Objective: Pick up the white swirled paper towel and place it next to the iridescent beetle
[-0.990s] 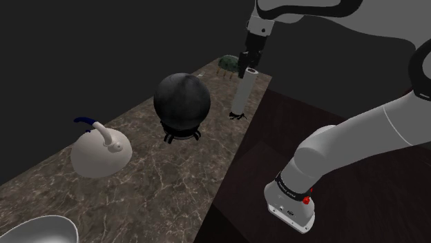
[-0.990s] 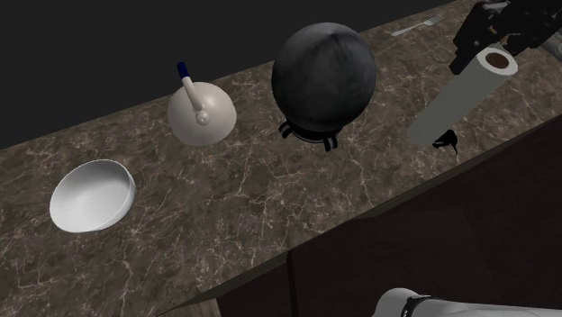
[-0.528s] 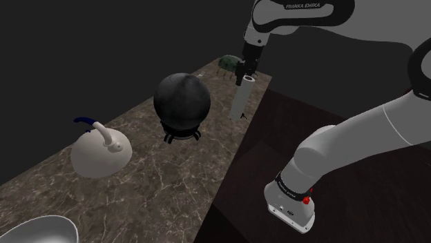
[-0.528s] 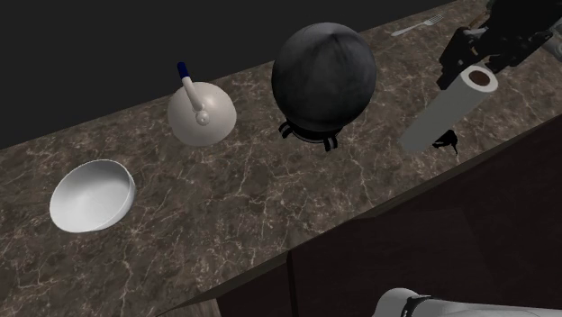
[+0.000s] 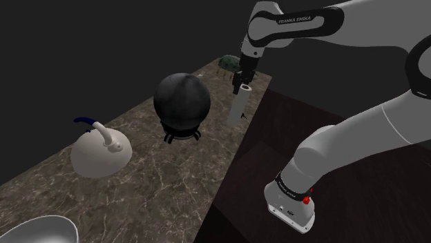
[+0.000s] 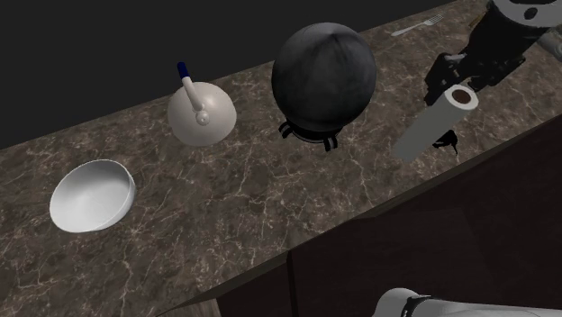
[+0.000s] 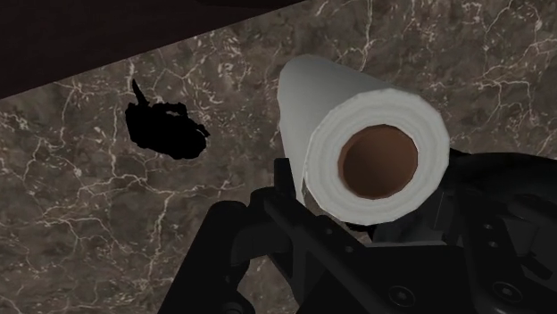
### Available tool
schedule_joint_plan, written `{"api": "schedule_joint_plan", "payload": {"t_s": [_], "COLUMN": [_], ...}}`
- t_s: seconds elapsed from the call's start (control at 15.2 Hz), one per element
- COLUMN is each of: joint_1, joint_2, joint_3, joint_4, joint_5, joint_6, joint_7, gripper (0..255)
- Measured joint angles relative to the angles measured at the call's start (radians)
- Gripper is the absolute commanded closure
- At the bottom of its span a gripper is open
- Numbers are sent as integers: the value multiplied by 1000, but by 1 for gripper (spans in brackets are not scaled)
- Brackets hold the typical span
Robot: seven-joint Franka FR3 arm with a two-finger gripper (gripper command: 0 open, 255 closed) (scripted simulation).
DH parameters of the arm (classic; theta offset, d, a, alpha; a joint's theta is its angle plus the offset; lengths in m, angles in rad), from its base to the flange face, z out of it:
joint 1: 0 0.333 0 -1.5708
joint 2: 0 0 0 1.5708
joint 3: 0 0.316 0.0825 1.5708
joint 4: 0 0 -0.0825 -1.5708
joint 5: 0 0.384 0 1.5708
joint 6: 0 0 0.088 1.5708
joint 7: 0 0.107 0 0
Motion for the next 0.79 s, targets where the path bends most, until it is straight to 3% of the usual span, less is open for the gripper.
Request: {"api": "schedule_joint_plan", "payload": {"t_s": [0.79], "joint_1": [0], "joint_2": [50], "joint_3": [-4], "joint_4": [-113], "joint_5": [3], "joint_6": [163], "joint_7": [-9], "gripper": [255]}}
